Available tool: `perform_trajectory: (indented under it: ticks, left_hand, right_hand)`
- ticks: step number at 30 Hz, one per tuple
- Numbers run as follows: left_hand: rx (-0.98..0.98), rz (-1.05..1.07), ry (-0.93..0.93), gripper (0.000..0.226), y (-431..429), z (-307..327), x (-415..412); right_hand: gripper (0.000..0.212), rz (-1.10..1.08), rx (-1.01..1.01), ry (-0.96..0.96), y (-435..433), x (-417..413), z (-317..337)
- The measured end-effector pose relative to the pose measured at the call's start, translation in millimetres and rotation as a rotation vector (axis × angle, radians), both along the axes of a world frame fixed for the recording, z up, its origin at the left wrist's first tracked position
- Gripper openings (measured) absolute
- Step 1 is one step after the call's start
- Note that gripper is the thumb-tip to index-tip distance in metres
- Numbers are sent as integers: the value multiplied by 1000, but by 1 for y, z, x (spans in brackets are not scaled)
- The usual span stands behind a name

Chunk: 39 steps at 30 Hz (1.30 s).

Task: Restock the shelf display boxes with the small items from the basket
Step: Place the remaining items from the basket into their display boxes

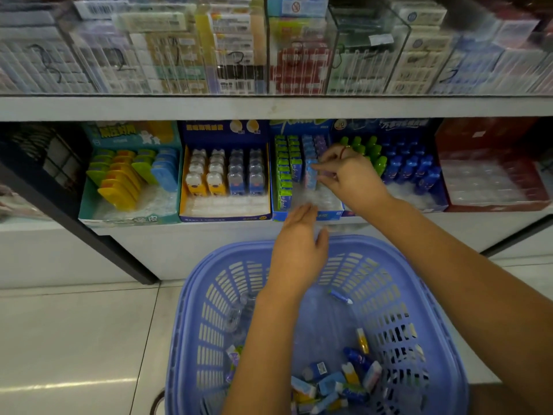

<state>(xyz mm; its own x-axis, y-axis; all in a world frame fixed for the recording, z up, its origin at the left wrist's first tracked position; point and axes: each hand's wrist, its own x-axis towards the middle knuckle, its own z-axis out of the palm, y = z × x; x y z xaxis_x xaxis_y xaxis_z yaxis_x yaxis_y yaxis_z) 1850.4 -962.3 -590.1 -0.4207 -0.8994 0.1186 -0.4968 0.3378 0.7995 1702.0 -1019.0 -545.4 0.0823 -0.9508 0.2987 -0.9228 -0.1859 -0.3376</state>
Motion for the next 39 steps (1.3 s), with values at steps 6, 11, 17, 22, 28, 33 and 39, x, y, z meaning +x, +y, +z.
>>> perform_trajectory:
  ticks: [6, 11, 17, 22, 28, 33, 39]
  left_hand:
    - [189, 53, 127, 20, 21, -44, -7]
    - [581, -373, -589, 25, 69, -134, -2]
    - [623, -697, -913, 52, 111, -182, 9]
    - [506, -723, -949, 48, 118, -195, 6]
    - [515, -626, -845, 42, 119, -206, 3]
    - [623, -518, -802, 39, 106, -198, 1]
    - [1028, -186, -283, 7, 63, -164, 4]
  right_hand:
    - [13, -32, 434, 61, 64, -5, -9]
    - [34, 108, 1192, 170, 131, 11, -108]
    - [32, 271, 1443, 408, 177, 13, -196]
    - [67, 357, 1332, 551, 187, 9, -218]
    - [57, 282, 1354, 512, 194, 10, -231]
    - [45, 99, 1547, 346, 187, 7, -232]
    - [22, -81, 1335, -184, 149, -18, -186]
